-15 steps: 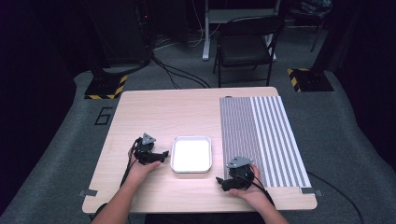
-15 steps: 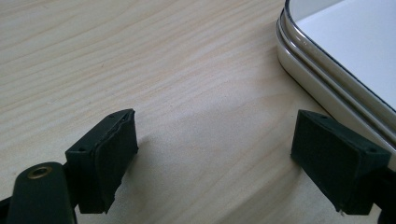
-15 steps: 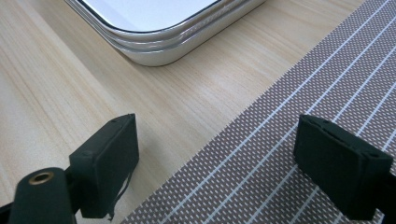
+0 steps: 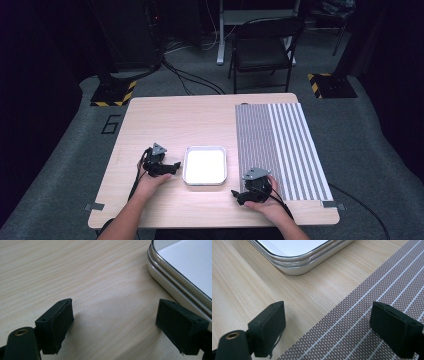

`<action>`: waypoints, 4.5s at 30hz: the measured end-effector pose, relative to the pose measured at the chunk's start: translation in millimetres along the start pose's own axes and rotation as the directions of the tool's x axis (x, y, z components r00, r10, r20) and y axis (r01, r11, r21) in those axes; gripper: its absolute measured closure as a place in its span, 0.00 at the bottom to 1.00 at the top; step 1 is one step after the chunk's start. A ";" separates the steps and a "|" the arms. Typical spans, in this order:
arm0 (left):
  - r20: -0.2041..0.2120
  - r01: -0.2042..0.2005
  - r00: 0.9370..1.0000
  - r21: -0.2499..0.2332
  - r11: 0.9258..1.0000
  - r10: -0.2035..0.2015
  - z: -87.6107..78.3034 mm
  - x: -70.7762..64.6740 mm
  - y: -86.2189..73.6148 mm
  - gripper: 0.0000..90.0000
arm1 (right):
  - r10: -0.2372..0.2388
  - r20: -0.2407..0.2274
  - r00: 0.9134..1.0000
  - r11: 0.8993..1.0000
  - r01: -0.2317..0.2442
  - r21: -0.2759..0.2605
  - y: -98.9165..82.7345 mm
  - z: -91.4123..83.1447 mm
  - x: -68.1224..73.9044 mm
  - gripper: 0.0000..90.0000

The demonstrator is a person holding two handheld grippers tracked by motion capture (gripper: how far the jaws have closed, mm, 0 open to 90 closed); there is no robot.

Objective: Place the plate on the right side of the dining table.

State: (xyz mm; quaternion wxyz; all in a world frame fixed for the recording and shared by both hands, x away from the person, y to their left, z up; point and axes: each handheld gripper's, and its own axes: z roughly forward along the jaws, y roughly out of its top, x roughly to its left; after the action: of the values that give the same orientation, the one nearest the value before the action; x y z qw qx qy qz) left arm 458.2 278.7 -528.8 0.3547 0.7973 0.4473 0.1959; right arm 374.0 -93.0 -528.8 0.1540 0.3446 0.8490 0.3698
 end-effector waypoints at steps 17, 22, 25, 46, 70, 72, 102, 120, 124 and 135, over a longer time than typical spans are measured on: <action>-0.032 0.054 0.998 0.001 0.999 -0.054 -5.8 2.4 -0.5 0.29 | 0.012 0.010 1.000 1.000 -0.012 0.003 1.2 -0.8 3.8 0.19; -0.030 0.111 0.993 0.020 0.994 -0.110 -12.6 6.4 -1.0 0.38 | 0.019 0.001 1.000 1.000 -0.019 -0.009 5.7 -5.3 5.1 0.26; -0.029 0.136 0.990 0.022 0.990 -0.135 -16.4 8.6 -2.6 0.40 | 0.038 0.009 0.999 0.999 -0.037 -0.026 8.5 -8.1 5.2 0.27; 0.060 0.222 0.973 -0.005 0.975 -0.221 -40.7 1.3 -2.7 0.53 | 0.107 -0.040 0.993 0.993 -0.109 -0.035 19.9 -13.5 -0.8 0.48; 0.135 0.231 0.965 -0.042 0.972 -0.223 -60.2 -16.8 43.3 0.56 | 0.194 -0.052 0.980 0.980 -0.195 -0.027 54.6 -40.0 -17.0 0.61; 0.122 0.233 0.966 -0.035 0.972 -0.228 -58.3 -21.0 46.9 0.57 | 0.223 -0.051 0.973 0.974 -0.225 -0.037 55.7 -38.2 -20.1 0.61; 0.294 0.394 0.880 -0.017 0.919 -0.373 -38.9 -17.3 14.5 0.74 | 0.457 -0.112 0.882 0.880 -0.467 -0.089 72.0 4.0 -14.4 0.76; 0.318 0.421 0.860 0.000 0.907 -0.399 -32.8 -18.1 10.0 0.71 | 0.566 -0.163 0.808 0.814 -0.579 -0.046 64.6 21.2 -22.4 0.80; 0.339 0.443 0.842 0.012 0.897 -0.420 -31.1 -18.0 9.0 0.70 | 0.577 -0.181 0.796 0.805 -0.592 -0.038 64.1 23.0 -22.3 0.79; 0.366 0.496 0.803 0.027 0.868 -0.470 -26.1 -18.2 3.9 0.75 | 0.622 -0.209 0.755 0.768 -0.640 -0.028 59.9 24.1 -22.4 0.78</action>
State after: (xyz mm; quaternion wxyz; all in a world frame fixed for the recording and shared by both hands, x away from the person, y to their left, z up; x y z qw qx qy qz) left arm 434.5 272.0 -508.3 0.4965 0.6663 0.5552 -0.0350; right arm 430.7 -66.8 -501.0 -0.0435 0.5663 0.6743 0.4719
